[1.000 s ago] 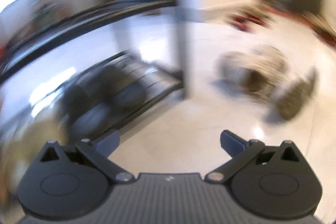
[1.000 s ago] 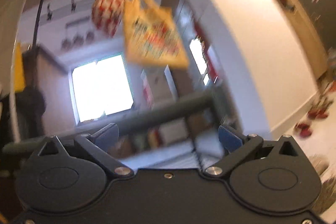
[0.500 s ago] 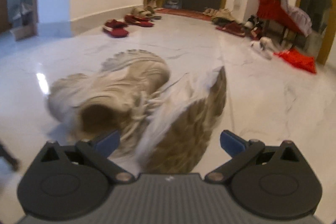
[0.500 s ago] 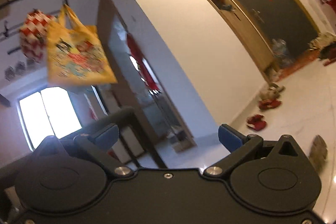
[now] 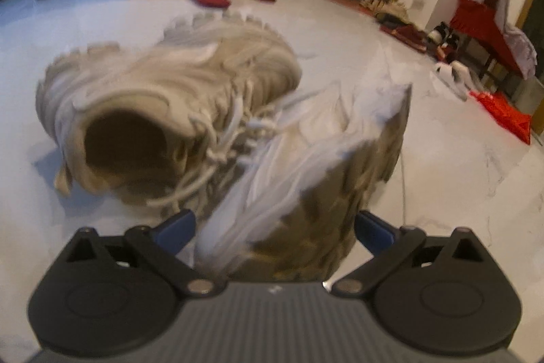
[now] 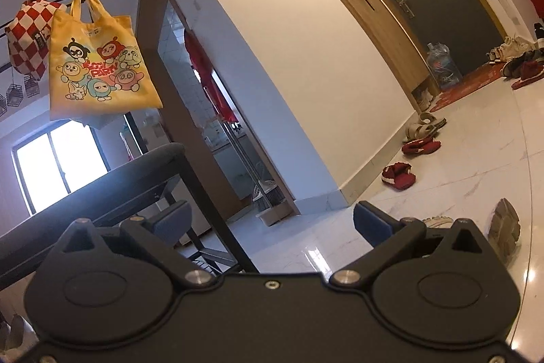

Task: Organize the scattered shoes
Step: 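Swing the left gripper toward the white chunky sneakers on the floor, then close the left gripper on the heel of a white chunky sneaker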

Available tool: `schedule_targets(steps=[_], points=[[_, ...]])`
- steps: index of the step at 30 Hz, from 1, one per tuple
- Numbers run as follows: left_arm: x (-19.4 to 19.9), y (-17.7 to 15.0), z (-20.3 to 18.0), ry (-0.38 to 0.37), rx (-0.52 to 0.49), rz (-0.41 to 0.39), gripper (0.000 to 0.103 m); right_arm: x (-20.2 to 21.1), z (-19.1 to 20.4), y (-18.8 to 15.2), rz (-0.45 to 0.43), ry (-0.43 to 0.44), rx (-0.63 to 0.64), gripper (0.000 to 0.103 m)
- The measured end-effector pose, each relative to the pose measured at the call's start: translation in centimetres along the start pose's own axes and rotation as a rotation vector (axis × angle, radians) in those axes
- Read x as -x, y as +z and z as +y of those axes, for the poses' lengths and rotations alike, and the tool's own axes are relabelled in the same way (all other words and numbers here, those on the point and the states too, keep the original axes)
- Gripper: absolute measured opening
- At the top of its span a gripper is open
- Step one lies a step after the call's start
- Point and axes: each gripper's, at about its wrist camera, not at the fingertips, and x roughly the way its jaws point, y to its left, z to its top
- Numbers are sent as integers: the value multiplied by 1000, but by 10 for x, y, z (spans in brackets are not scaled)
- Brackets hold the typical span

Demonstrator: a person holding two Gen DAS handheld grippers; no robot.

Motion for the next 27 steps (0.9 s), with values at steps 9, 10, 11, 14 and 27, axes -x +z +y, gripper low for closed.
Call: schedule_targets(steps=[9, 10, 11, 14, 27], points=[[21, -2, -10, -27, -107, 2, 69, 2, -8, 1, 11, -9, -24, 103], [25, -4, -13, -40, -117, -2, 67, 2, -8, 0, 13, -10, -19, 103], [33, -6, -18, -69, -135, -11, 59, 2, -8, -1, 12, -13, -14, 103], [54, -14, -35, -143, -165, -30, 49, 3, -9, -2, 4, -23, -8, 103], [93, -50, -32, -179, -151, 53, 47, 16, 10, 1, -25, -1, 17, 103]])
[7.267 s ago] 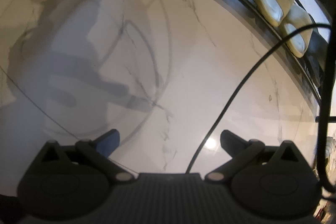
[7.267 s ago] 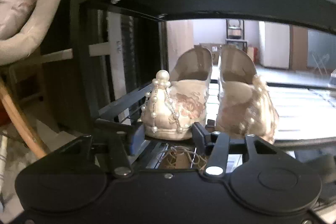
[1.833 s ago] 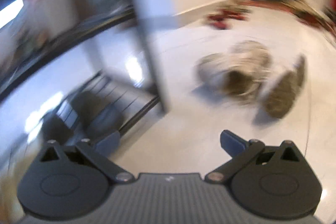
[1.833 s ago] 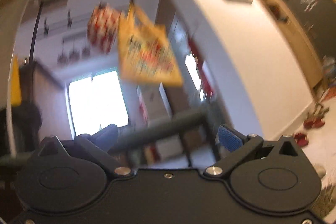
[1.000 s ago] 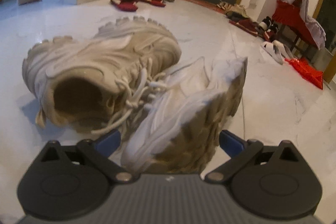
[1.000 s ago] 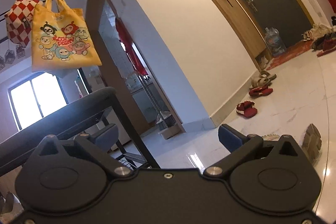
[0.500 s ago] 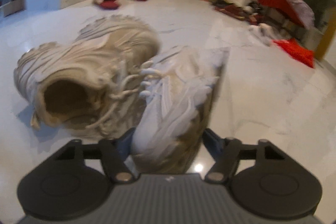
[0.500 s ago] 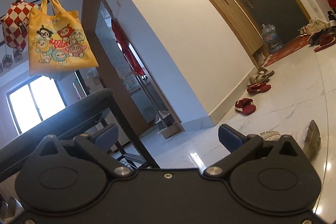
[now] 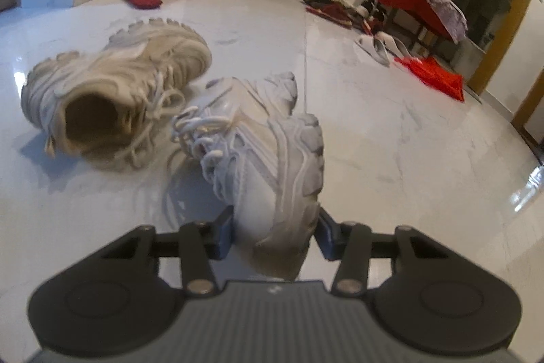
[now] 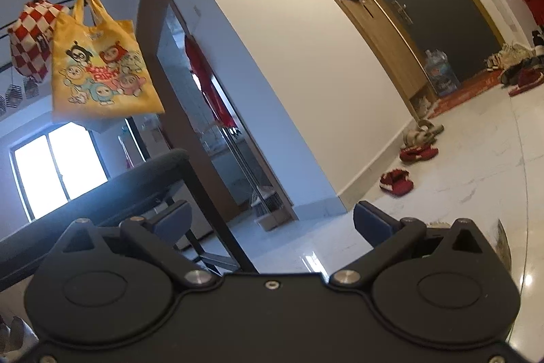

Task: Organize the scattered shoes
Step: 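Close the left gripper on the heel of a white chunky sneaker, then lift the white chunky sneaker off the floor with the left gripper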

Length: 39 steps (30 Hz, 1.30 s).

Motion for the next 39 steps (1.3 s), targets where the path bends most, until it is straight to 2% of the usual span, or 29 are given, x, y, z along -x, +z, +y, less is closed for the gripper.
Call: schedule_targets(steps=[2, 3, 4, 6, 7, 9, 11, 12, 16, 20, 23, 25, 28, 31, 39], points=[[3, -9, -1, 16, -15, 56, 50, -2, -1, -1, 16, -11, -4, 103], [5, -12, -1, 21, -12, 73, 59, -2, -1, -1, 18, -12, -6, 103], [9, -12, 1, 20, 2, 56, 66, -5, -4, -2, 38, -21, -24, 103], [16, -10, 6, 14, 35, 20, 99, -6, -5, -2, 44, -29, -33, 103], [18, -5, 9, 0, 61, -5, 103, -6, -5, -2, 43, -29, -32, 103], [17, 7, 17, -41, 120, -21, 102, -5, -5, -2, 36, -26, -29, 103], [9, 18, 25, -55, 184, 5, 102, -5, -3, -2, 38, -20, -25, 103], [-2, 29, 32, -47, 246, 44, 102, -6, -3, -2, 39, -17, -24, 103], [-30, 47, 45, 24, 352, 111, 102, -7, -3, -4, 51, -15, -25, 103], [-56, 58, 54, 18, 507, 150, 102, -10, -5, -5, 65, -19, -31, 103], [-69, 62, 53, 39, 529, 177, 102, -13, -9, -7, 65, -34, -34, 103], [-79, 66, 47, 58, 505, 181, 102, -16, -13, -8, 76, -53, -38, 103], [-85, 66, 41, 88, 462, 175, 96, -21, -16, -9, 92, -75, -44, 103], [-82, 67, 39, 80, 437, 176, 90, -24, -23, -10, 95, -90, -71, 103], [-49, 42, 55, 25, 554, 153, 82, -26, -30, -13, 112, -100, -104, 103]])
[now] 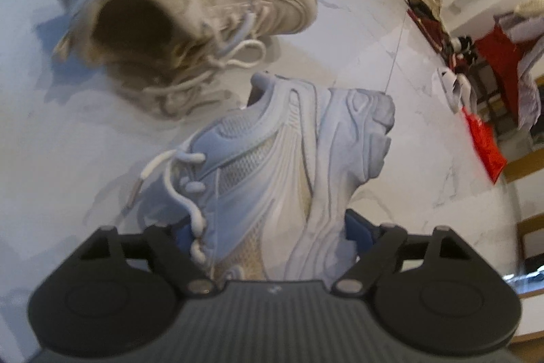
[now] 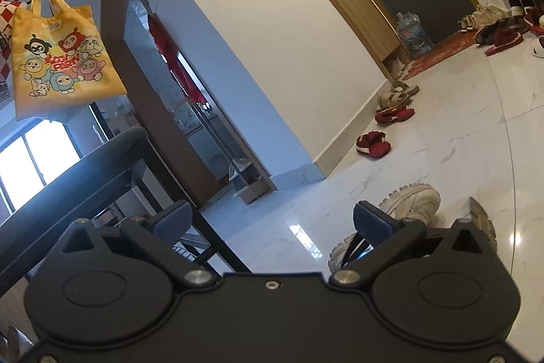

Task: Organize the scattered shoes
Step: 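Lift the white chunky sneaker off the floor with the left gripper, then carry the sneaker to the rack and lower it onto the floor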

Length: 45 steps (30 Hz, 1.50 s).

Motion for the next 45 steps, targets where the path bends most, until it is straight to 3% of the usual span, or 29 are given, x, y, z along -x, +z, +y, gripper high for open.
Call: schedule_targets(steps=[4, 11, 14, 17, 18, 23, 27, 29, 30, 32, 34, 36, 39, 42, 45], points=[[33, -15, 16, 79, -56, -66, 81, 3, 4, -1, -20, 12, 20, 103], [130, -54, 79, 181, 51, -203, 80, 9, 12, -2, -37, 27, 52, 103], [210, -103, 119, 254, 168, -290, 81, 10, 16, -2, -29, 23, 49, 103], [262, -141, 142, 315, 241, -352, 81, 11, 20, -2, -19, 20, 50, 103], [290, -168, 156, 357, 298, -383, 81, 11, 21, -3, -15, 20, 53, 103], [351, -247, 192, 527, 459, -443, 81, 7, 35, -11, 39, 4, 95, 103], [376, -296, 211, 669, 570, -475, 81, -4, 47, -27, 209, 141, 103, 103], [381, -319, 217, 733, 605, -497, 81, -12, 48, -34, 329, 285, 50, 103], [381, -325, 218, 763, 614, -501, 81, -23, 47, -43, 475, 439, -57, 103], [384, -336, 225, 800, 651, -500, 81, -33, 45, -54, 628, 592, -220, 103], [387, -342, 238, 794, 724, -510, 81, -44, 44, -71, 827, 799, -495, 103], [386, -344, 242, 826, 742, -521, 82, -47, 44, -77, 877, 894, -625, 103], [378, -347, 240, 871, 691, -488, 82, -52, 42, -87, 943, 1074, -873, 103], [373, -344, 233, 888, 653, -481, 83, -52, 40, -95, 992, 1187, -1093, 103], [368, -341, 228, 913, 626, -477, 84, -52, 40, -88, 956, 1271, -1152, 103]])
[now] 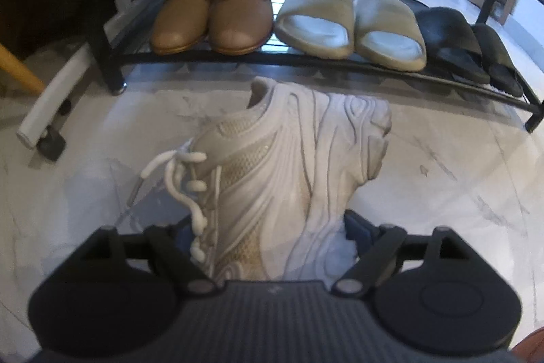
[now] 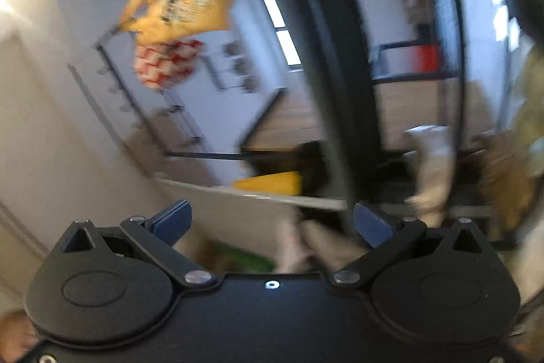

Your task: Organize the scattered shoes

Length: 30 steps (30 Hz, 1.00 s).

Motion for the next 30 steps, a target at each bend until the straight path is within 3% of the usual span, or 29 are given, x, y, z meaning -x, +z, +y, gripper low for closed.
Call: schedule_targets(steps=[4, 19, 30], points=[[-3, 1, 2, 2, 16, 4, 86, -5, -5, 4, 11, 66, -66, 103], [-17, 4, 54, -24, 397, 101, 92, -10, -4, -1, 109, 144, -75, 103], [-1, 7, 59, -17, 435, 132, 97, -6, -2, -2, 117, 138, -73, 103]])
